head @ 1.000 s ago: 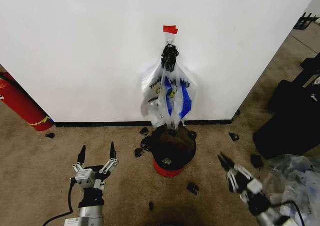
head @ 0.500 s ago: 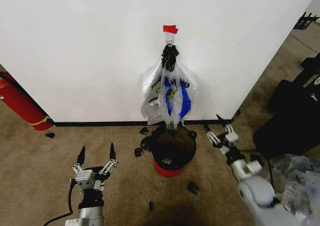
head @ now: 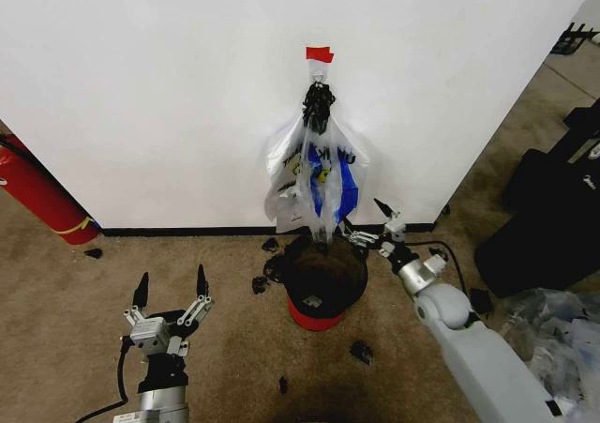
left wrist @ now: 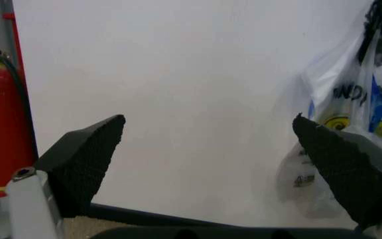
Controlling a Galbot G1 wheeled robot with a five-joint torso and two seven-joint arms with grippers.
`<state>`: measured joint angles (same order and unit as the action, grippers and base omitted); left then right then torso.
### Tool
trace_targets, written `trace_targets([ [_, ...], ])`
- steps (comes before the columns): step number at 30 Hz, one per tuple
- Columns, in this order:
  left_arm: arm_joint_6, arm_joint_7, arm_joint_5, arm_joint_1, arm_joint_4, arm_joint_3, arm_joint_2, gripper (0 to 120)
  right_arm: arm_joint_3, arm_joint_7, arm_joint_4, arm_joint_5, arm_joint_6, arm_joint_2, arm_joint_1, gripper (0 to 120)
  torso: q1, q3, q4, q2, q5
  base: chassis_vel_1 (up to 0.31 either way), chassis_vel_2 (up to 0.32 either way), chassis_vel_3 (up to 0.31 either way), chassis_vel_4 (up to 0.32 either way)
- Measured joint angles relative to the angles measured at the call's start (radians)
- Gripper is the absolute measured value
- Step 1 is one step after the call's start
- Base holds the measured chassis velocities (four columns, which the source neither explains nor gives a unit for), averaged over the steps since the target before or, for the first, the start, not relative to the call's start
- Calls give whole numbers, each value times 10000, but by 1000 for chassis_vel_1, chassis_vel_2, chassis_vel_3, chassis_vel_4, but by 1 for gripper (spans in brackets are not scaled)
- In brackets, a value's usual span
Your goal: Pick up the garbage bag from the wall and place it over the trash bin.
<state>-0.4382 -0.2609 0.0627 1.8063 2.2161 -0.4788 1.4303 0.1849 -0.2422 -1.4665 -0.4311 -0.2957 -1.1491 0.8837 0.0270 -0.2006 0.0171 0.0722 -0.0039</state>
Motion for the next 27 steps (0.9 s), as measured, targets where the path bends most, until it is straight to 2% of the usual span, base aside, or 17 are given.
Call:
trace_targets([
  [7,-7,0,46,-10,-13,-72,60,100,-306,152,402,-71,-24,-163,-535,72,0,0,2,0,0,0,0,0,0],
  [8,-10,0,46,-10,-18,-69,75,100,-326,112,413,-90,-35,-163,-571,65,0,0,2,0,0,0,0,0,0],
  [9,-10,0,46,-10,-18,-69,75,100,-326,112,413,-90,-35,-163,-571,65,0,0,2,0,0,0,0,0,0],
  [12,-12,1,46,-16,-27,-46,84,100,-348,-11,431,-153,-64,-158,-624,53,0,0,1,0,0,0,0,0,0],
  [14,-14,0,46,-21,-27,-33,86,100,-341,-90,392,-194,-80,-138,-575,43,0,1,1,0,0,0,0,0,0],
  [17,-21,0,44,-33,-44,-20,82,100,-309,-104,313,-194,-93,-125,-479,36,0,1,2,1,0,0,0,0,0],
  [23,-24,0,50,-77,-54,14,-13,100,-165,-93,-20,-186,-113,-72,-179,11,0,1,1,0,1,0,0,0,0],
  [24,-24,0,50,-77,-54,14,-13,100,-165,-93,-20,-186,-113,-72,-179,11,0,1,1,0,1,0,0,0,0],
  [27,-24,-3,54,-87,-52,53,-55,100,-88,-62,-269,-201,-104,-9,-23,0,0,1,1,2,1,0,0,0,0],
])
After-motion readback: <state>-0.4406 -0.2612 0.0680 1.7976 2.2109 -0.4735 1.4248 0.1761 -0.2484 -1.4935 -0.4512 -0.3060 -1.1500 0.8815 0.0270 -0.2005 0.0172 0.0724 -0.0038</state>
